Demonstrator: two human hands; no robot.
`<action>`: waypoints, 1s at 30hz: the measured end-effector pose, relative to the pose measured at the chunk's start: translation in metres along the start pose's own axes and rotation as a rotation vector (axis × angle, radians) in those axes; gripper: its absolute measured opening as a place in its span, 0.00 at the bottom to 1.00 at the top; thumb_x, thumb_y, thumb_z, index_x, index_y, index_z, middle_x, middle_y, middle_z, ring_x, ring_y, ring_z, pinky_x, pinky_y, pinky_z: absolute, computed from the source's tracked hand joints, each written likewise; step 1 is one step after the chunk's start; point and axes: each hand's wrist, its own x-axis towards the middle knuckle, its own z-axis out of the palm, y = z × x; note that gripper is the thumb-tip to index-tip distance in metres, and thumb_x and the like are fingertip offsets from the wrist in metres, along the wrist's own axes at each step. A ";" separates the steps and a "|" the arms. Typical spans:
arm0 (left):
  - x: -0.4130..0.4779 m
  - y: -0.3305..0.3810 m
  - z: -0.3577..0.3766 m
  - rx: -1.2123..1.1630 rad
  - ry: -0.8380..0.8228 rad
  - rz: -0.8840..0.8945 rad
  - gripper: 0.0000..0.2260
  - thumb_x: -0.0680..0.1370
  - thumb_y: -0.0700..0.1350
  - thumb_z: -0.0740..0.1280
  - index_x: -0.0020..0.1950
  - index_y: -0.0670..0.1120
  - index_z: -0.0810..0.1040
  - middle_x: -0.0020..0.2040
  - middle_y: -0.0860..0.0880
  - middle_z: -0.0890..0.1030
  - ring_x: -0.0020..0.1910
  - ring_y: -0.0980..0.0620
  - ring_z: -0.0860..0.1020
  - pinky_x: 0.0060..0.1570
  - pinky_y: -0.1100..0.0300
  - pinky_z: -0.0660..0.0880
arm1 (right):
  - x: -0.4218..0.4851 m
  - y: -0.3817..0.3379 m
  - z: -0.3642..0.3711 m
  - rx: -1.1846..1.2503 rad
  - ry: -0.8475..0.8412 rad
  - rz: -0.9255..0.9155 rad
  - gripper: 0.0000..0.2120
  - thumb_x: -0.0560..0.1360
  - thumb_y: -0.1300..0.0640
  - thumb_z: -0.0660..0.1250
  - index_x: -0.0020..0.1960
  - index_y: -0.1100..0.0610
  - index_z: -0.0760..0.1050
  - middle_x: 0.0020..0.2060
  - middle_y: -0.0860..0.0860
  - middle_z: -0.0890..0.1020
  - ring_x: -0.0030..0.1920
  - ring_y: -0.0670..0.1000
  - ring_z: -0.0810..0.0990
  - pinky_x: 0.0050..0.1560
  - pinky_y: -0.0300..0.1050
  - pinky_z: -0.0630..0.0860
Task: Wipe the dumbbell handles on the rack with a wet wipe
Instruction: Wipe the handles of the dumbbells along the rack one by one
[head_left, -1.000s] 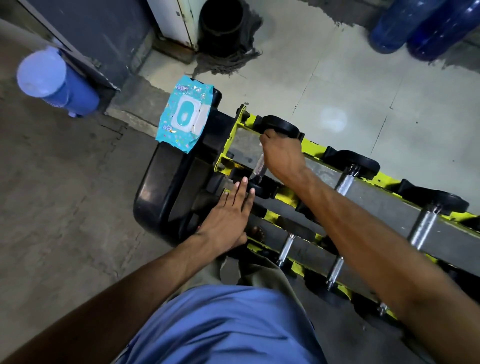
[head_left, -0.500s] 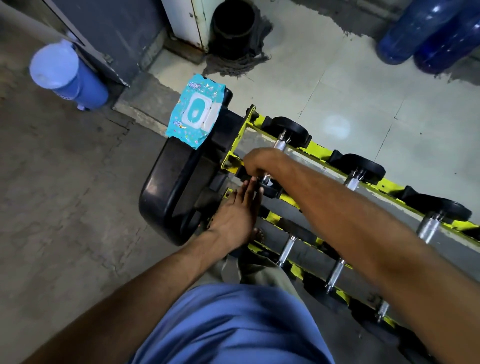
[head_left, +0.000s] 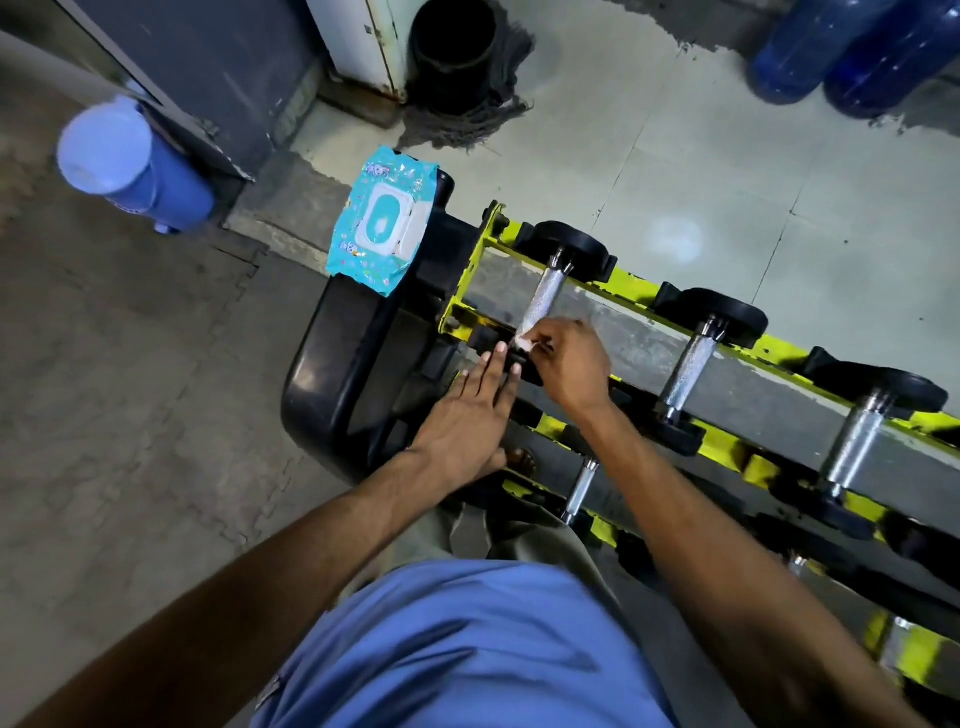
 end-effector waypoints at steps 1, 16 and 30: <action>0.000 0.000 -0.001 0.006 -0.002 0.000 0.51 0.76 0.56 0.70 0.84 0.39 0.40 0.82 0.32 0.35 0.84 0.37 0.43 0.83 0.46 0.50 | -0.002 -0.003 0.002 0.093 0.031 0.117 0.04 0.72 0.55 0.73 0.46 0.48 0.83 0.43 0.47 0.86 0.44 0.53 0.83 0.40 0.46 0.78; 0.000 0.001 0.000 0.003 -0.002 -0.005 0.52 0.77 0.58 0.70 0.84 0.38 0.39 0.82 0.32 0.34 0.84 0.36 0.43 0.83 0.46 0.51 | 0.015 0.011 0.018 0.643 -0.227 0.680 0.10 0.75 0.63 0.70 0.36 0.57 0.79 0.28 0.49 0.77 0.28 0.47 0.72 0.30 0.39 0.66; -0.003 -0.005 -0.001 -0.013 0.025 0.019 0.49 0.73 0.56 0.70 0.84 0.37 0.47 0.82 0.30 0.39 0.84 0.36 0.47 0.82 0.46 0.54 | 0.038 -0.026 -0.017 -0.269 -0.259 -0.362 0.07 0.73 0.59 0.68 0.48 0.50 0.81 0.47 0.49 0.83 0.55 0.55 0.76 0.51 0.48 0.68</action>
